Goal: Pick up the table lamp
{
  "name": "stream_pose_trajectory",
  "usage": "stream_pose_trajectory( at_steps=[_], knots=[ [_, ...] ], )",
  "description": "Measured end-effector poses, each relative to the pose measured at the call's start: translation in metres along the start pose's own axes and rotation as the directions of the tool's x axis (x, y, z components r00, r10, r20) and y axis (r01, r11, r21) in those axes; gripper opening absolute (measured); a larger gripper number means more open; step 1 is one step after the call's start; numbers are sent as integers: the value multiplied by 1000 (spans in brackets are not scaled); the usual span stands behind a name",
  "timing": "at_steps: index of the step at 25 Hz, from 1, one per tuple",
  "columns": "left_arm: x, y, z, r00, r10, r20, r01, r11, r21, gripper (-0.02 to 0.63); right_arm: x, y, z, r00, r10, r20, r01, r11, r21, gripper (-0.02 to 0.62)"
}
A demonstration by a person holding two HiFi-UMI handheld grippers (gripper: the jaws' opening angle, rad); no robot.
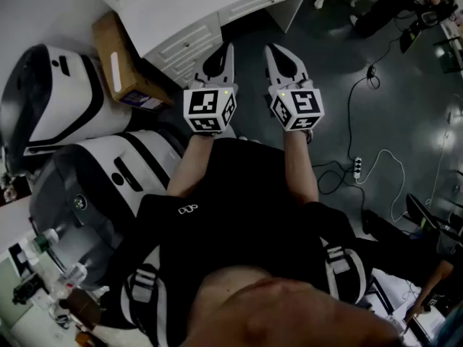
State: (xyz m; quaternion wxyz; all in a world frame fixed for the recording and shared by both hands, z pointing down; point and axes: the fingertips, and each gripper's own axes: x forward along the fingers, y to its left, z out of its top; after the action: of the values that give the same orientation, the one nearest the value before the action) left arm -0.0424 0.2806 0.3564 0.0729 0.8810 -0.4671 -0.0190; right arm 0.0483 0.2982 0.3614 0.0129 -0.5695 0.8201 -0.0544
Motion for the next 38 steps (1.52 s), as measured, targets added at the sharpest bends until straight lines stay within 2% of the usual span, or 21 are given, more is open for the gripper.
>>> stream_pose_trajectory(
  at_steps=[8, 15, 20, 28, 38],
  knots=[
    [8, -10, -1, 1000, -8, -18, 8, 1000, 14, 11, -4, -13, 4, 1000, -4, 11, 4, 1000, 18, 17],
    [7, -13, 0, 999, -13, -44, 15, 999, 33, 11, -4, -19, -1, 1000, -9, 22, 6, 995, 101, 17],
    [9, -1, -17, 997, 3, -77, -1, 1000, 21, 11, 4, -17, -19, 1000, 1, -14, 1, 994, 111, 18],
    [22, 15, -22, 996, 15, -88, -15, 1000, -4, 11, 15, -31, -21, 999, -24, -22, 27, 993, 116, 17],
    [60, 62, -40, 989, 53, -139, -59, 998, -35, 11, 73, -31, -42, 998, 23, -67, -14, 991, 135, 17]
  ],
)
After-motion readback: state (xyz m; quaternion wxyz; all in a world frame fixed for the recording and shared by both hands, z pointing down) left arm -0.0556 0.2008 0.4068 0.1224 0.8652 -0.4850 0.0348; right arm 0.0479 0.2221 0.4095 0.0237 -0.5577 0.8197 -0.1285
